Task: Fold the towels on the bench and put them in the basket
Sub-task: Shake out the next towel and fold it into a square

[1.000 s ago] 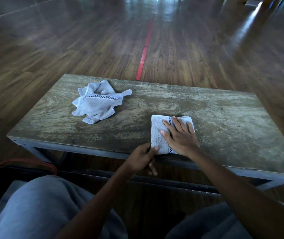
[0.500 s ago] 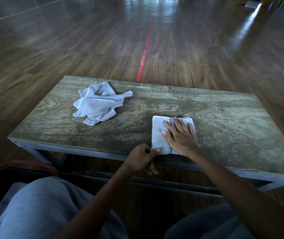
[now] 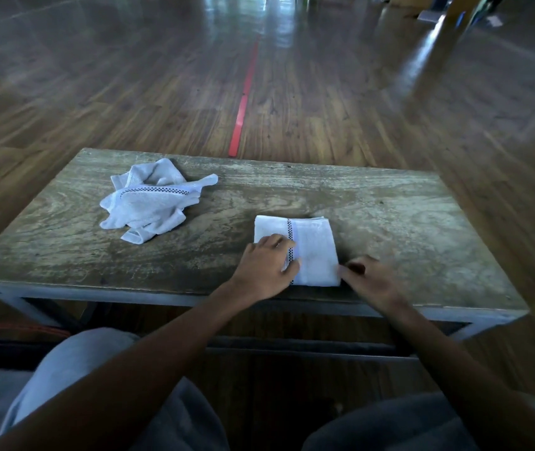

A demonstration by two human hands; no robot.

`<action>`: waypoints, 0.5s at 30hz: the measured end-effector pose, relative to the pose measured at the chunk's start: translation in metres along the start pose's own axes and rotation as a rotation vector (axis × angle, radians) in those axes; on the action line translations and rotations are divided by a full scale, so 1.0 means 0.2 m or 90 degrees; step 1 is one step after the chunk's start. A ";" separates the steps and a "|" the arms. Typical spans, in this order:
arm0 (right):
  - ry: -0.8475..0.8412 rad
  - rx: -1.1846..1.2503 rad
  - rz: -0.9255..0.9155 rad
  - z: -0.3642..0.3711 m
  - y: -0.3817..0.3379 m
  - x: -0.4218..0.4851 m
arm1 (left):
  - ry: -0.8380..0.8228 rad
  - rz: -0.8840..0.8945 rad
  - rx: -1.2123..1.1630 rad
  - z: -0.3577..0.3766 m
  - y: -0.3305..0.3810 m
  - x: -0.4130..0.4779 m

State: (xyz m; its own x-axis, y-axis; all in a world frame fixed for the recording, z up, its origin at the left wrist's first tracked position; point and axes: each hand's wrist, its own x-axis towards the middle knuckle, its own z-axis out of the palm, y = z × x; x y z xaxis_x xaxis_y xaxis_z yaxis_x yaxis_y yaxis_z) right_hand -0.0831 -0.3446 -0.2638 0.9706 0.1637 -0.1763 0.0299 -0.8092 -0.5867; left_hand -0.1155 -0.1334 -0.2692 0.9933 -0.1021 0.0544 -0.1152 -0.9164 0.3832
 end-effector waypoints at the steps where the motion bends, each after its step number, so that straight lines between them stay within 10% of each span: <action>1: 0.001 -0.011 -0.005 0.03 0.02 -0.01 | -0.008 0.004 0.029 0.03 0.00 0.01; 15: -0.020 0.143 0.085 0.11 0.02 0.03 | -0.003 -0.050 0.096 0.20 0.00 0.06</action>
State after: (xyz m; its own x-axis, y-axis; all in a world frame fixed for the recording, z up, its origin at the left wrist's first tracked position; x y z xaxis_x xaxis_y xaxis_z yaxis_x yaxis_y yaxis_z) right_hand -0.0821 -0.3339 -0.2842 0.9544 0.0845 -0.2863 -0.1548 -0.6799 -0.7168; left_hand -0.1022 -0.1502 -0.3052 0.9993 -0.0288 0.0246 -0.0339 -0.9691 0.2441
